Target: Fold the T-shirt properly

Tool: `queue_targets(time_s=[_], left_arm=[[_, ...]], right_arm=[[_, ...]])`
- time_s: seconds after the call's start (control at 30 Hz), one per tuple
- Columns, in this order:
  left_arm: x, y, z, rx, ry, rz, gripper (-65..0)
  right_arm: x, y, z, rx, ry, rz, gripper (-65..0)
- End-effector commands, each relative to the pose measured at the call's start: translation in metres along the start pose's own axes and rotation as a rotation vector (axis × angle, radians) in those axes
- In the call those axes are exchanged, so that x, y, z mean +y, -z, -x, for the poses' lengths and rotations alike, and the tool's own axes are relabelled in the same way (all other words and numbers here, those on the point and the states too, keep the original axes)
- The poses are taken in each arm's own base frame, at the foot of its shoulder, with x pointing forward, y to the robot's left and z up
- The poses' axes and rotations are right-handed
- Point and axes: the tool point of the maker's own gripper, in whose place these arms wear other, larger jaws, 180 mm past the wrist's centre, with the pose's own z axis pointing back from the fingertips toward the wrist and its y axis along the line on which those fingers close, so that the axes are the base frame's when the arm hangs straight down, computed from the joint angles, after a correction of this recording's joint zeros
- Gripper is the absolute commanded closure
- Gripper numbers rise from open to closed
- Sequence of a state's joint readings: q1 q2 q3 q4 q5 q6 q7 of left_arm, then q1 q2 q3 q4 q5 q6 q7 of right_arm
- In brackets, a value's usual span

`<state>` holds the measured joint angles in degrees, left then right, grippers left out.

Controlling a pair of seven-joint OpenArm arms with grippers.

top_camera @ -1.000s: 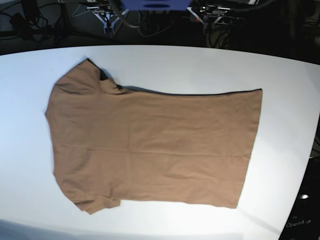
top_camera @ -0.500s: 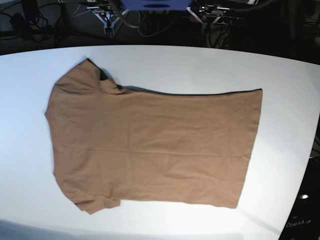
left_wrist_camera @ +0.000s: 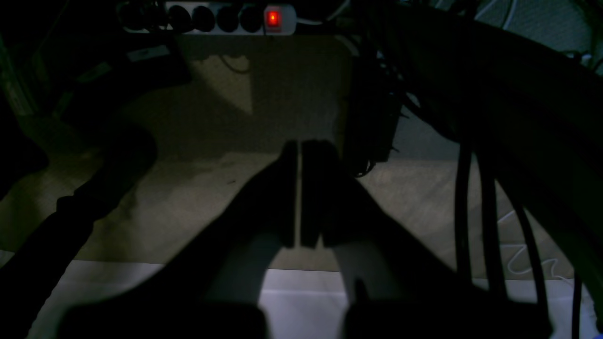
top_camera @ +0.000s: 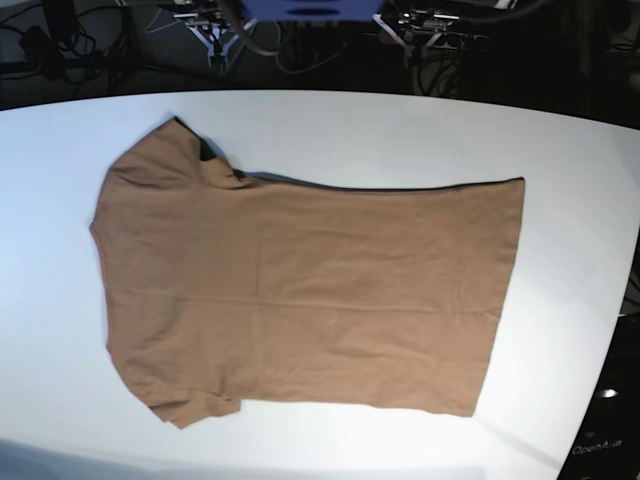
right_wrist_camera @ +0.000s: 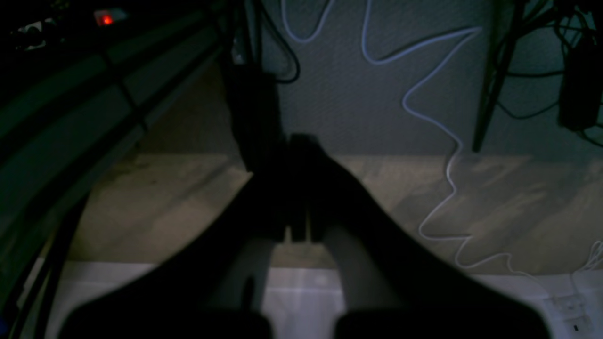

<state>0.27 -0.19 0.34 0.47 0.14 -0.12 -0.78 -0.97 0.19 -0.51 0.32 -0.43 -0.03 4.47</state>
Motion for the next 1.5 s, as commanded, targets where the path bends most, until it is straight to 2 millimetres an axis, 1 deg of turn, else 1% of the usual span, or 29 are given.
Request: queue_targets(time_s=[0.0,0.13,0.2,0.27,0.5,0.53,0.57,0.63,0.83,0.93,0.97,1.07,1.1,1.27,1.33,1.47], left_arm=[[0.002,0.000,-0.001,-0.002,0.002,-0.006,-1.1],[0.002,0.000,-0.001,-0.002,0.001,-0.006,-1.1],[0.001,0.000,-0.001,-0.002,0.002,-0.005,-1.1],[0.001,0.000,-0.001,-0.002,0.002,-0.005,-1.1],[0.002,0.000,-0.001,-0.004,0.004,-0.006,-1.1],[0.002,0.000,-0.001,-0.004,0.004,-0.006,-1.1],[0.002,0.000,0.005,0.005,0.004,-0.003,-1.1],[0.000,0.000,0.011,0.002,0.004,0.010,-1.1],[-0.001,-0.003,0.019,-0.107,0.001,0.025,-1.1],[-0.001,-0.005,0.025,-0.142,0.000,0.024,-1.1],[-0.001,-0.006,0.023,-0.159,0.000,0.024,-1.1],[0.015,-0.009,0.023,-0.212,-0.004,-0.001,-1.1],[0.018,-0.011,0.025,-0.232,-0.004,-0.005,-1.1],[0.018,-0.022,0.029,-0.357,0.008,-0.004,-1.1],[0.019,-0.027,0.034,-0.393,0.008,-0.004,-1.1],[0.020,-0.037,0.049,-0.446,0.010,-0.006,-1.1]], right_arm=[[-0.001,0.000,0.001,0.001,0.003,-0.001,0.0],[-0.001,0.000,0.001,0.001,0.003,-0.001,0.0],[-0.001,0.000,0.009,0.012,0.003,0.000,0.0],[-0.002,-0.001,0.011,0.012,0.003,0.000,0.0],[-0.002,-0.001,0.013,0.015,0.001,0.000,0.0],[-0.003,-0.001,0.017,0.021,0.001,0.004,0.0],[-0.004,-0.001,0.023,0.026,-0.001,0.007,0.0],[-0.005,-0.002,0.024,-0.013,-0.001,0.009,0.0],[-0.006,-0.008,0.042,-0.105,-0.005,0.011,0.0],[-0.014,-0.012,0.047,-0.148,-0.009,0.022,0.0],[-0.015,-0.013,0.047,-0.167,-0.010,0.024,0.0],[-0.019,-0.020,0.051,-0.245,-0.013,0.029,0.0],[-0.025,-0.024,0.053,-0.271,-0.018,0.038,0.0],[-0.031,-0.041,0.064,-0.391,-0.027,0.046,0.0],[-0.037,-0.047,0.068,-0.428,-0.034,0.053,0.0],[-0.044,-0.059,0.077,-0.478,-0.045,0.062,0.0]])
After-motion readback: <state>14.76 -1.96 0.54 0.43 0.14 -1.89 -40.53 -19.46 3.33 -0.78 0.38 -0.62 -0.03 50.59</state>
